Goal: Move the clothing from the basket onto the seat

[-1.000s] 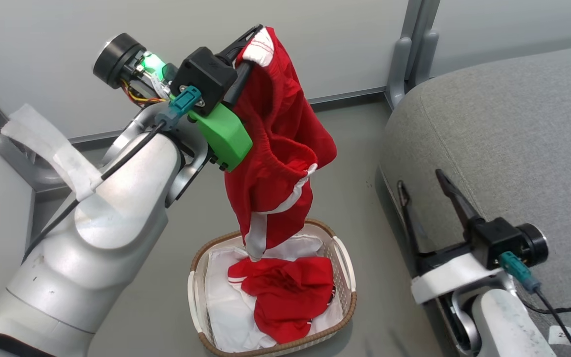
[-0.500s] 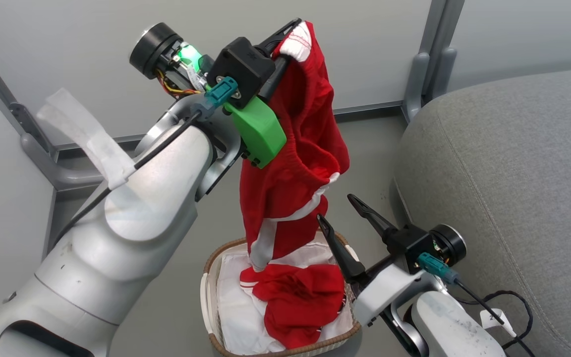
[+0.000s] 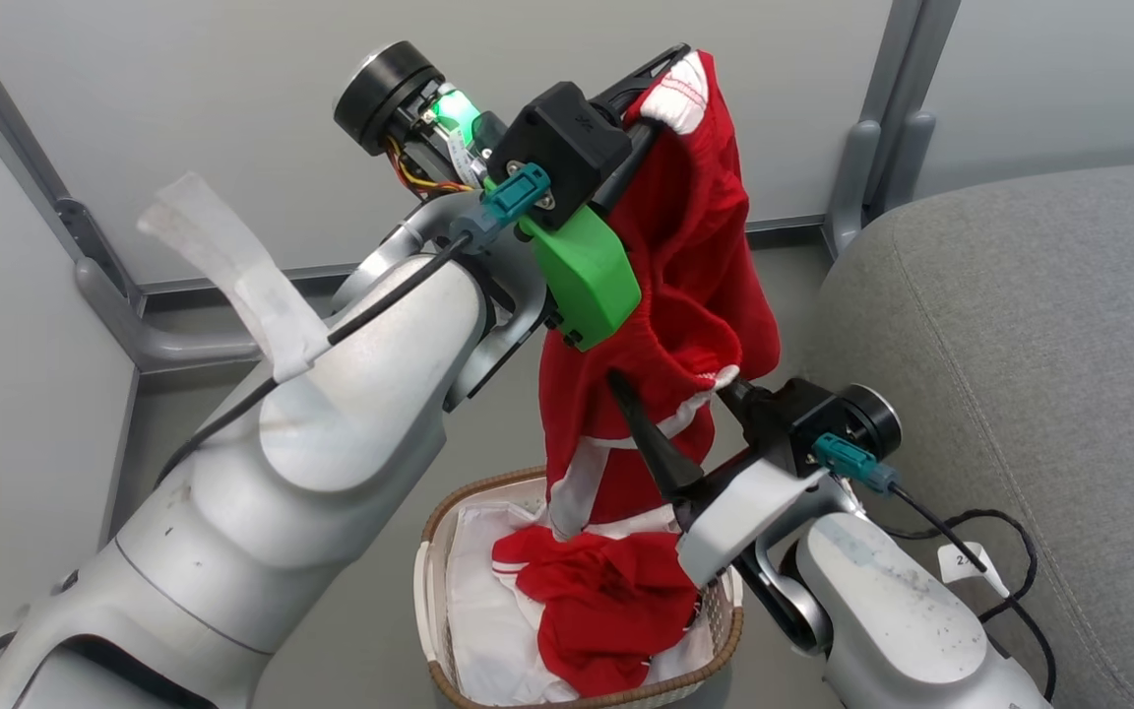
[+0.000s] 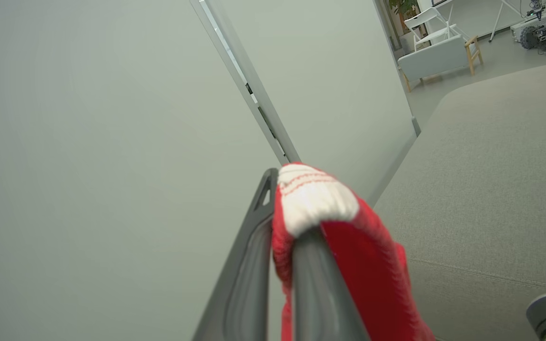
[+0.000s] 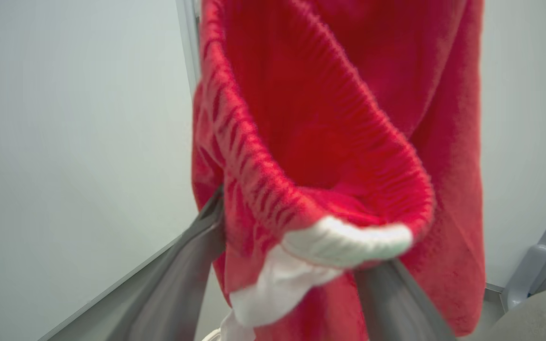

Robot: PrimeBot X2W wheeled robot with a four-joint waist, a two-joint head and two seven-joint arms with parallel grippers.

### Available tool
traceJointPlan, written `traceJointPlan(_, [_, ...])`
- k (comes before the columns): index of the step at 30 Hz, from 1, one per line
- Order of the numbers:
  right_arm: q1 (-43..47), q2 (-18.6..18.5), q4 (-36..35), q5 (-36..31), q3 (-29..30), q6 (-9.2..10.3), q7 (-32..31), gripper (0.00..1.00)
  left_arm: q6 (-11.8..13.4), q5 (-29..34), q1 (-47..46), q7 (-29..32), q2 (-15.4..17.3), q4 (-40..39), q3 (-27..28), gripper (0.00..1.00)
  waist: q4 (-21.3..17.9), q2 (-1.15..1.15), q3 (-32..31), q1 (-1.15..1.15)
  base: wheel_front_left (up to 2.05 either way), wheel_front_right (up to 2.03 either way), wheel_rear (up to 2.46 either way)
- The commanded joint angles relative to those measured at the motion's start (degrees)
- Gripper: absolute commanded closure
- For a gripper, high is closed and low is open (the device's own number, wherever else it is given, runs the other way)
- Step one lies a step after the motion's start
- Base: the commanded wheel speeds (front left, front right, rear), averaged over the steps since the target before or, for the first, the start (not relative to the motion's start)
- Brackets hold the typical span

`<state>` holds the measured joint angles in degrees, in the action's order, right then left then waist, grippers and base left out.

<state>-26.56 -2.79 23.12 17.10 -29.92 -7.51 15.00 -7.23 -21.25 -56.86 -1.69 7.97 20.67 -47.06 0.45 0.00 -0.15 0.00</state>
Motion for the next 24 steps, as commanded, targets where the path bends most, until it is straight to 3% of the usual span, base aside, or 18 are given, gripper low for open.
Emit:
traceJointPlan(1, [-0.5, -0.2, -0.3, 0.4, -0.4, 0.04, 0.3, 0.61, 0.4, -0.5, 1.1, 0.3, 0.2, -0.2, 0.0, 1.0, 0.1, 0.0, 0.0, 0.0, 0.0, 0.0, 0.0])
traceJointPlan(2, [-0.8, -0.2, -0.6, 0.5, -0.6, 0.04, 0.3, 1.0, 0.8, -0.7, 1.5, 0.5, 0.6, -0.2, 0.1, 1.0, 0.1, 0.0, 0.1, 0.0, 0.0, 0.0, 0.0])
traceJointPlan(10, [-0.8, -0.2, -3.9, -0.8, 1.2, 0.04, 0.3, 1.0, 3.3, -3.7, 6.6, -0.9, 3.5, 1.1, 3.0, 1.0, -0.7, 0.0, 1.1, 0.0, 0.0, 0.0, 0.0])
traceJointPlan(13, [-1.2, -0.2, -4.8, -1.5, 2.3, 0.04, 0.3, 1.0, 3.9, -5.9, 9.6, -2.5, 4.0, 1.8, 4.2, 0.76, -1.1, 0.0, 1.5, 0.0, 0.0, 0.0, 0.0])
traceJointPlan(14, [-1.3, -0.2, -5.0, -1.8, 2.7, 0.04, 0.3, 1.0, 3.9, -6.5, 10.5, -3.0, 4.0, 1.9, 4.6, 0.54, -1.2, 0.0, 1.6, 0.0, 0.0, 0.0, 0.0])
traceJointPlan(15, [-1.3, -0.2, -5.0, -2.1, 3.3, 0.04, 0.3, 1.0, 3.9, -7.2, 11.6, -3.4, 4.0, 2.2, 5.0, 0.08, -1.3, 0.0, 1.8, 0.0, 0.0, 0.0, 0.0])
traceJointPlan(16, [-1.4, -0.2, -4.9, -2.3, 3.8, 0.04, 0.3, 1.0, 4.0, -8.1, 12.5, -3.7, 4.0, 2.4, 5.3, 0.0, -1.3, 0.0, 1.9, 0.0, 0.0, 0.0, 0.0])
traceJointPlan(24, [-1.9, -0.2, -3.4, -5.9, 9.8, 0.04, 0.3, 1.0, 3.7, -14.0, 20.8, -5.6, 2.9, 2.9, 6.9, 0.0, -1.2, 0.0, 3.0, 0.0, 0.0, 0.0, 0.0])
